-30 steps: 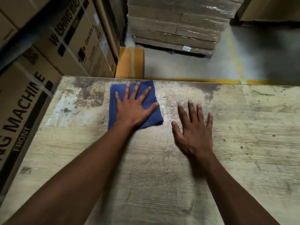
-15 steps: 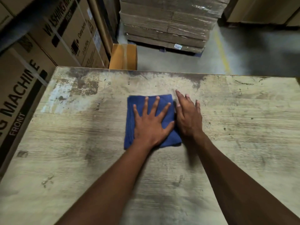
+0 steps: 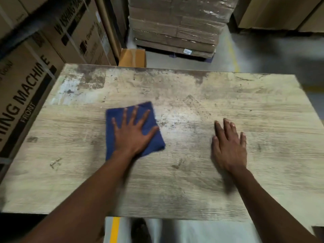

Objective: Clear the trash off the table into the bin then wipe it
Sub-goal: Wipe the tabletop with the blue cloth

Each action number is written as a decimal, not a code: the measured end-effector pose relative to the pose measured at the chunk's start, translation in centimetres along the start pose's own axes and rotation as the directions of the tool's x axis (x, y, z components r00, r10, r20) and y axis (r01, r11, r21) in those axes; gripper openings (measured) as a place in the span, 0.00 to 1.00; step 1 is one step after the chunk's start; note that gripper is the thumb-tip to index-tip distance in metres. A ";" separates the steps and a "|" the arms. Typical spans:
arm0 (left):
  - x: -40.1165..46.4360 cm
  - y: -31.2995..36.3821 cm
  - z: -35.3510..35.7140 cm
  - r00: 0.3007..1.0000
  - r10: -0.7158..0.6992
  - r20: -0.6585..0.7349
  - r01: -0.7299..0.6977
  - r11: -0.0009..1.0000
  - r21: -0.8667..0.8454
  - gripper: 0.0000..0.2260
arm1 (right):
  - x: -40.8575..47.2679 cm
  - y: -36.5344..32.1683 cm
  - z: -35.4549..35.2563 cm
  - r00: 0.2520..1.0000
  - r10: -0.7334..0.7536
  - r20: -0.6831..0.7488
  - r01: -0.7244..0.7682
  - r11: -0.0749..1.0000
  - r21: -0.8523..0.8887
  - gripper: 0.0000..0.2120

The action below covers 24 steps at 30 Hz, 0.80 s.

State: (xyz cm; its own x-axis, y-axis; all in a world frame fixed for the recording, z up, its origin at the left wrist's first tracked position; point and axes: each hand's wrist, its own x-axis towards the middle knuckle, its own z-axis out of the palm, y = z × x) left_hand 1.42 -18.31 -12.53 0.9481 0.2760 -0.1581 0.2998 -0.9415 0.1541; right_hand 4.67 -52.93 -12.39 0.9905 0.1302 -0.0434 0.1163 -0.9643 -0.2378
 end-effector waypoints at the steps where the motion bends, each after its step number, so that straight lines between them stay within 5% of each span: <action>1: 0.4 -0.9 -0.5 0.995 -0.102 0.012 0.103 0.994 -0.030 0.38 | -0.8 0.1 0.0 1.000 0.005 -0.005 -0.005 1.000 -0.017 0.31; 4: 1.5 0.5 -0.8 0.961 -0.276 0.005 0.276 0.957 -0.091 0.40 | -2.1 0.1 0.2 0.999 0.023 -0.022 -0.024 0.999 -0.033 0.31; 6: 2.0 3.8 -0.4 0.963 -0.270 -0.014 0.267 0.958 -0.107 0.40 | -2.1 -0.1 0.3 0.999 0.023 -0.028 -0.024 0.999 -0.030 0.30; 9: 1.1 10.6 1.0 1.000 0.000 0.016 0.001 0.998 -0.067 0.38 | -1.6 0.1 0.7 0.999 0.023 -0.029 -0.025 0.999 -0.048 0.29; 12: -2.2 15.5 2.8 0.965 0.258 0.052 -0.258 0.966 -0.016 0.37 | -1.6 0.4 0.8 0.999 0.034 -0.040 -0.036 0.998 -0.048 0.30; 16: -6.2 13.6 3.5 0.915 0.401 0.048 -0.404 0.914 0.048 0.36 | -1.9 0.6 0.5 1.000 0.027 -0.007 -0.028 0.998 -0.052 0.31; 19: -7.6 8.5 2.9 0.955 0.294 0.041 -0.296 0.954 0.045 0.36 | -2.5 0.4 0.1 0.999 0.025 0.023 -0.024 0.998 -0.063 0.31; 24: -6.9 1.1 0.8 0.986 -0.163 0.023 0.164 0.985 -0.049 0.39 | -5.0 0.1 0.5 0.999 -0.021 0.027 0.023 0.997 -0.077 0.33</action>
State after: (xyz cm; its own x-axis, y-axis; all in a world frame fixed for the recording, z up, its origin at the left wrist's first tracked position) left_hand -4.88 -21.45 -12.05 0.8837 0.4216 -0.2031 0.4562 -0.8728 0.1733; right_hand -0.34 -53.57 -12.68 0.9855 0.1569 -0.0646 0.1447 -0.9758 -0.1637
